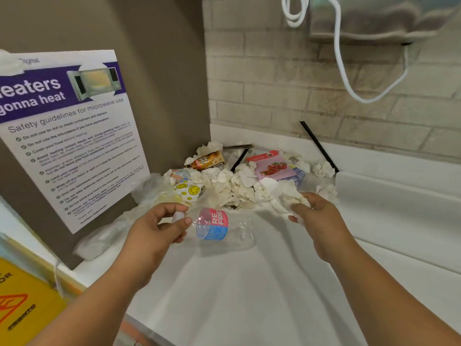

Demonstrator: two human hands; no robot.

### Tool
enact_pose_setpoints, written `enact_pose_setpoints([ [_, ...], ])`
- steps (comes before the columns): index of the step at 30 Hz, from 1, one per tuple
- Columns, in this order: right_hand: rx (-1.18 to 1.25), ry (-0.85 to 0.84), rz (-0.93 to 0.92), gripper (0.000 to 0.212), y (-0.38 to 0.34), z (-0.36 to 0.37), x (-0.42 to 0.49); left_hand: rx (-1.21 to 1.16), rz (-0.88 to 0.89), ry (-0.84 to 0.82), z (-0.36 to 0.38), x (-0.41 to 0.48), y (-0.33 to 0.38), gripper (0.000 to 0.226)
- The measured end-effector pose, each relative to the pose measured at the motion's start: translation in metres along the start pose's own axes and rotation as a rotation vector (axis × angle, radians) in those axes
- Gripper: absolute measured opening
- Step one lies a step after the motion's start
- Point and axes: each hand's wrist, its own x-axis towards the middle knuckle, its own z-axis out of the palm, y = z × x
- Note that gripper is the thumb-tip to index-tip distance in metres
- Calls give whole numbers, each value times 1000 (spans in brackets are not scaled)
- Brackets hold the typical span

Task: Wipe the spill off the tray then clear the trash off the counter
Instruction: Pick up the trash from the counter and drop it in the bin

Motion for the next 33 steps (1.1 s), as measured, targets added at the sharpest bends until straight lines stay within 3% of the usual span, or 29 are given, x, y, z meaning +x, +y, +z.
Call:
enact_pose_setpoints([
  [2, 21, -16, 2, 7, 0, 12, -4, 4, -9, 3, -9, -5, -1, 16],
  [6, 17, -21, 6, 24, -6, 35, -14, -29, 3, 5, -23, -19, 3, 18],
  [12, -56, -56, -78, 21, -18, 66, -36, -74, 72, 28, -59, -35, 17, 14],
  [17, -38, -83, -132, 9, -36, 112, -70, -68, 140, 61, -116, -47, 20, 11],
  [22, -55, -151, -142, 12, -38, 188, -120, -8, 192, 101, -202, -64, 17, 9],
  [28, -193, -290, -180, 20, -21, 275, -184, 72, 124, 157, -310, -86, -10, 12],
  [33, -358, -394, -178, 27, 14, 324, -223, 188, 5, 197, -354, -95, -62, 7],
])
